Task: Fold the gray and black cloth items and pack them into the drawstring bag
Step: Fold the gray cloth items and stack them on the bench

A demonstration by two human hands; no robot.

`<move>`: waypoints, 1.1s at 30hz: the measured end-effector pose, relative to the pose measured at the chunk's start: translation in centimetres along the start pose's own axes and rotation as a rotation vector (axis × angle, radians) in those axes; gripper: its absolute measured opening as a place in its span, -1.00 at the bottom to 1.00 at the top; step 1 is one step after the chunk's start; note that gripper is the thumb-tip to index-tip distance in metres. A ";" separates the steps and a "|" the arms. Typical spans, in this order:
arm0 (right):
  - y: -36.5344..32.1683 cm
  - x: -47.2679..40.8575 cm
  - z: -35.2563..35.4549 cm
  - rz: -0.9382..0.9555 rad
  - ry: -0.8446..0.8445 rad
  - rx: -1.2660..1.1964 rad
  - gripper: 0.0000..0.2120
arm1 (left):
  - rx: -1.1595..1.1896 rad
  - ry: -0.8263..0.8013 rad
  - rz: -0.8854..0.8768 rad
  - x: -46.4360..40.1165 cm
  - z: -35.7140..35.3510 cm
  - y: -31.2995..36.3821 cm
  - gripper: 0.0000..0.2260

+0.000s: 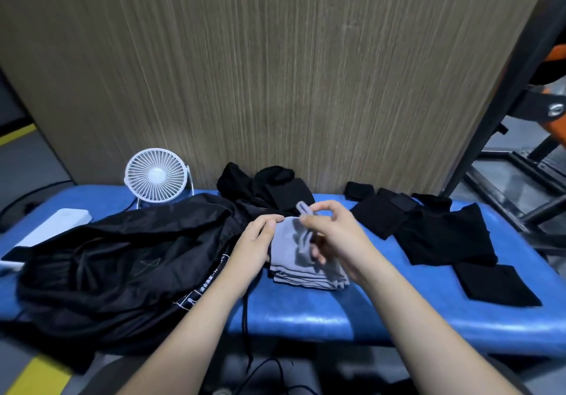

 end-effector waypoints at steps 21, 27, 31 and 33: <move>6.8 -0.6 2.9 0.268 -0.011 1.123 -0.47 | -0.581 -0.237 -0.167 0.3 -2.9 -1.2 -0.56; 7.6 -0.1 2.8 0.244 -0.050 0.988 -0.48 | -0.563 -0.286 -0.102 0.6 -2.8 -2.0 -0.58; 7.9 -0.3 2.4 0.229 -0.055 0.973 -0.48 | -0.586 -0.246 -0.108 0.9 -2.7 -1.6 -0.58; 7.8 -0.3 2.0 0.223 -0.064 0.976 -0.48 | -0.610 -0.216 -0.100 1.0 -2.4 -1.4 -0.58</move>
Point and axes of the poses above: each hand's wrist, its own x-axis away from the middle knuckle, its own z-axis out of the back of the hand, y = z × x, the point moved 4 cm from there along -x, towards the middle knuckle, and after that the axes turned 1 degree about -z, right-handed, at the moved point
